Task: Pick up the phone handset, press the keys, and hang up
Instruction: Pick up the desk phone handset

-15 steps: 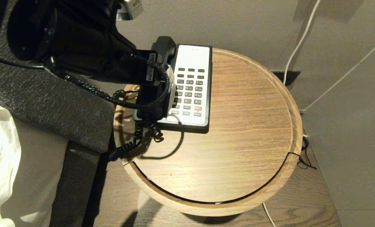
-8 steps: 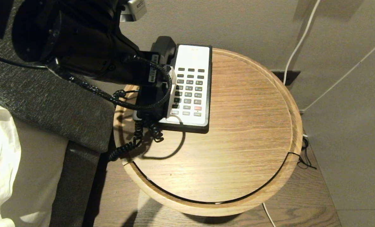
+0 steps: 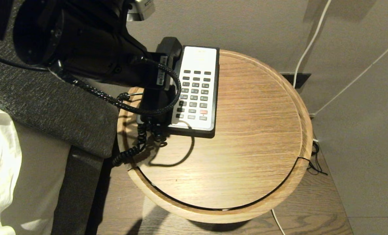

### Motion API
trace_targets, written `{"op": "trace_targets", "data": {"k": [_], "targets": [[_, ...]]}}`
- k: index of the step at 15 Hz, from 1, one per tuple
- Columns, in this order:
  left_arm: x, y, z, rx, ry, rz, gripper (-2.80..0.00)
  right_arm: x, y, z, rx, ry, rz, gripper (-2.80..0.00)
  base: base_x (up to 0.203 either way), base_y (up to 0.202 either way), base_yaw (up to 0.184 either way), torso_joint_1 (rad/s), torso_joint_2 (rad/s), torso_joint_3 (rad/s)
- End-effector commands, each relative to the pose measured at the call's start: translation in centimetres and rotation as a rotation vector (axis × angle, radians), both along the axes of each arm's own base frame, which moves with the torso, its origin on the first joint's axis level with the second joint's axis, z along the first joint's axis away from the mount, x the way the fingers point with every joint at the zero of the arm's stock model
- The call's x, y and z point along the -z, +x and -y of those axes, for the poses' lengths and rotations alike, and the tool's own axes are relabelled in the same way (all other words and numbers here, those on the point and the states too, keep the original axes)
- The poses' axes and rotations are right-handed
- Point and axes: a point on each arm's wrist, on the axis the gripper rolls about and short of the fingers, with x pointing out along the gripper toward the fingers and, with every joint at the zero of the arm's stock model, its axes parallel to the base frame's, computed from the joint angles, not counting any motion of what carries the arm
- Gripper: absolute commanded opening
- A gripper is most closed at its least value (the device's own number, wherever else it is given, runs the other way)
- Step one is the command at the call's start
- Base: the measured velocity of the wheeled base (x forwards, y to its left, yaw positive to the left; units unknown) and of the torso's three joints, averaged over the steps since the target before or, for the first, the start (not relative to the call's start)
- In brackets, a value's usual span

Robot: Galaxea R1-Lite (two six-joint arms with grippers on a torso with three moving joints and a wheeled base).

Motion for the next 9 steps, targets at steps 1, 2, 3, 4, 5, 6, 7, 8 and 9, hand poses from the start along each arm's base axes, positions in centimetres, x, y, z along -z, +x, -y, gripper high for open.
{"op": "trace_targets", "data": {"k": [1, 2, 3, 4, 5, 6, 7, 8, 9], "targets": [[0.1, -0.1, 0.1, -0.001, 0.004, -0.003, -2.80, 0.0, 0.0, 0.0, 0.001, 0.000, 0.000, -2.80, 0.000, 0.000, 0.000, 0.000, 0.00, 0.000], [0.1, -0.2, 0.2, 0.005, 0.004, -0.003, -2.80, 0.0, 0.0, 0.0, 0.001, 0.000, 0.000, -2.80, 0.000, 0.000, 0.000, 0.000, 0.00, 0.000], [0.0, -0.3, 0.2, 0.008, 0.003, -0.002, -2.80, 0.0, 0.0, 0.0, 0.000, 0.000, 0.000, -2.80, 0.000, 0.000, 0.000, 0.000, 0.00, 0.000], [0.0, -0.4, 0.2, 0.010, 0.001, -0.001, -2.80, 0.0, 0.0, 0.0, 0.002, 0.000, 0.000, -2.80, 0.000, 0.000, 0.000, 0.000, 0.00, 0.000], [-0.1, -0.5, 0.2, 0.010, 0.000, 0.002, -2.80, 0.0, 0.0, 0.0, 0.000, 0.000, 0.000, -2.80, 0.000, 0.000, 0.000, 0.000, 0.00, 0.000], [-0.2, -0.7, 0.2, 0.017, -0.003, 0.004, -2.80, 0.0, 0.0, 0.0, 0.001, 0.000, 0.000, -2.80, 0.000, 0.000, 0.000, 0.000, 0.00, 0.000], [-0.5, -1.0, 0.1, 0.017, -0.008, 0.012, -2.80, 0.0, 0.0, 0.0, 0.000, 0.000, 0.000, -2.80, 0.000, 0.000, 0.000, 0.000, 0.00, 0.000], [-0.6, -1.1, 0.0, 0.017, -0.012, 0.017, -2.80, 0.0, 0.0, 0.0, 0.001, 0.000, 0.000, -2.80, 0.000, 0.000, 0.000, 0.000, 0.00, 0.000], [-0.8, -1.4, -0.2, 0.020, -0.018, 0.022, -2.80, 0.0, 0.0, 0.0, 0.001, 0.000, 0.000, -2.80, 0.000, 0.000, 0.000, 0.000, 0.00, 0.000]]}}
